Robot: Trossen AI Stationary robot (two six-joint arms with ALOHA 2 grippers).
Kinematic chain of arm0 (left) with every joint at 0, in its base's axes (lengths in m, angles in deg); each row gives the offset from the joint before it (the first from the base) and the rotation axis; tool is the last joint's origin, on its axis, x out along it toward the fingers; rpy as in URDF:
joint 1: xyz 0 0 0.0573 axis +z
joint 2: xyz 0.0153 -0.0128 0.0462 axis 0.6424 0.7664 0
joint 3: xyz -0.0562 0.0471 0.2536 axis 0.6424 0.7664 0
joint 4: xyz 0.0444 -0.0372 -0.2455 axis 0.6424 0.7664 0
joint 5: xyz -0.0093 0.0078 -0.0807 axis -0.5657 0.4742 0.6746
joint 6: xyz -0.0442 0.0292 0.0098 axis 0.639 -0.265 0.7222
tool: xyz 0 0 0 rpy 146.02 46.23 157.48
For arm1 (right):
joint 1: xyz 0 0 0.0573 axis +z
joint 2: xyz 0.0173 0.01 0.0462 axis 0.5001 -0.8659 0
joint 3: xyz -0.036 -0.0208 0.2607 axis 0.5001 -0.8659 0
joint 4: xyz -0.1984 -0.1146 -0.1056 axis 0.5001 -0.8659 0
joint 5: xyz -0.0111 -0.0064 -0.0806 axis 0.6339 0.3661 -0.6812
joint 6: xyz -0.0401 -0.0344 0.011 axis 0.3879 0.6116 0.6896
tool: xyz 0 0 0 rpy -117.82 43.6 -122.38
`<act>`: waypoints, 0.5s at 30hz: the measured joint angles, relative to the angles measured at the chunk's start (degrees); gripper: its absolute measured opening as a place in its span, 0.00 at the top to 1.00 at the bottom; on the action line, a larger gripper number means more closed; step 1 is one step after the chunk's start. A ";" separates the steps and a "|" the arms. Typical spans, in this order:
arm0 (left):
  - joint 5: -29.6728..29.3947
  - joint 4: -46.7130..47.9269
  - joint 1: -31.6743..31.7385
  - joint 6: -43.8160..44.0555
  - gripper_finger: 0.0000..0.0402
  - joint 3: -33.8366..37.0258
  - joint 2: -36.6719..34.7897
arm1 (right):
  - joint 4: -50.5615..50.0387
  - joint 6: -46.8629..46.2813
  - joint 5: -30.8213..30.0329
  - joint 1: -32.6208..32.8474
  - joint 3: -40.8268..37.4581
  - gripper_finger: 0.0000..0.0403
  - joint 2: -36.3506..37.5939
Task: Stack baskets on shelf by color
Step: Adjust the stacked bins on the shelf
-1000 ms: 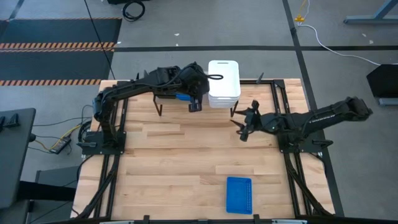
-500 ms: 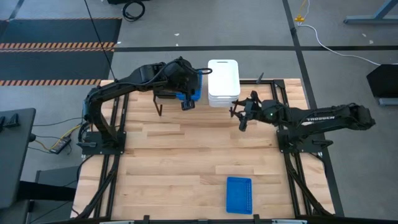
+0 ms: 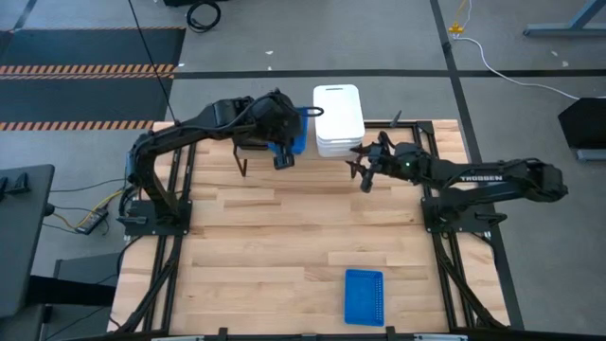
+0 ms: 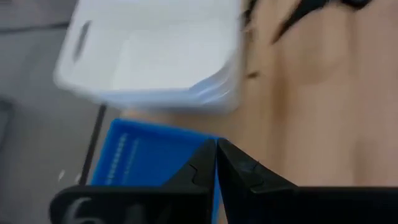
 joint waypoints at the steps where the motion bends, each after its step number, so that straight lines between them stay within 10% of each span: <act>1: -1.09 0.74 0.72 -0.02 0.95 0.00 0.00 | 0.04 0.00 0.35 0.06 0.00 0.52 -0.55; 15: 6.68 6.98 10.31 -10.09 0.94 0.00 5.40 | 0.53 -4.20 1.43 6.29 0.00 0.52 -0.69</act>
